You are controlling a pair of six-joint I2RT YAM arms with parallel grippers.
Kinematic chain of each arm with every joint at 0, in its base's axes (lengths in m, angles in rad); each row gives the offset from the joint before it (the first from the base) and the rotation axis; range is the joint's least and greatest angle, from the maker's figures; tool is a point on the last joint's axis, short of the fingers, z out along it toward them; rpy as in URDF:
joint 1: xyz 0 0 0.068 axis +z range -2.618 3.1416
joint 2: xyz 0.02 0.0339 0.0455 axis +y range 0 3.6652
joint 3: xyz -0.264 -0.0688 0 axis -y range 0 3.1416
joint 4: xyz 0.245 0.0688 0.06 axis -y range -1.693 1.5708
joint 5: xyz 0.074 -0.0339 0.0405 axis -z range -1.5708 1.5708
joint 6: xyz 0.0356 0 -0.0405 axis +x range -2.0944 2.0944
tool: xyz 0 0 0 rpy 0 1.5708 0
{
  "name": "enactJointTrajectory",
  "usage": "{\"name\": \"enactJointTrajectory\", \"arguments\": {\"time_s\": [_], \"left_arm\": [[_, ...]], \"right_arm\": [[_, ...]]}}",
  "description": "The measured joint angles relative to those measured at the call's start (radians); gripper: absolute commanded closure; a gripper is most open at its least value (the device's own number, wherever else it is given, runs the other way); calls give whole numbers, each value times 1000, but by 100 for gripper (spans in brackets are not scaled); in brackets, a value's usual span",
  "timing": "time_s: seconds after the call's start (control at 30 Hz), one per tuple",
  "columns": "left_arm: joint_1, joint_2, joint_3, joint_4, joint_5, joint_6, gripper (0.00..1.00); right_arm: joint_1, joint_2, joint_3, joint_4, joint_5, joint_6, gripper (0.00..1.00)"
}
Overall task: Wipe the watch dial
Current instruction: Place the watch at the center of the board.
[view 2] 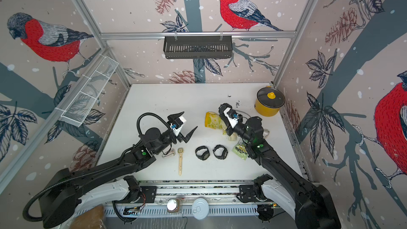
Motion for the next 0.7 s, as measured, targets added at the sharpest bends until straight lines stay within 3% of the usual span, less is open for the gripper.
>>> {"name": "enactJointTrajectory", "arguments": {"time_s": [0.27,0.4,0.7], "left_arm": [[61,13,7,-135,-306,-350,2],[69,71,29,-186,-328,-438,3],[72,53,12,-239,-303,-496,3]], "right_arm": [[-251,187,71,-258,133,221,98],[-327,327,91,-305,174,271,98],[-323,592,238,-345,276,304,96]]}}
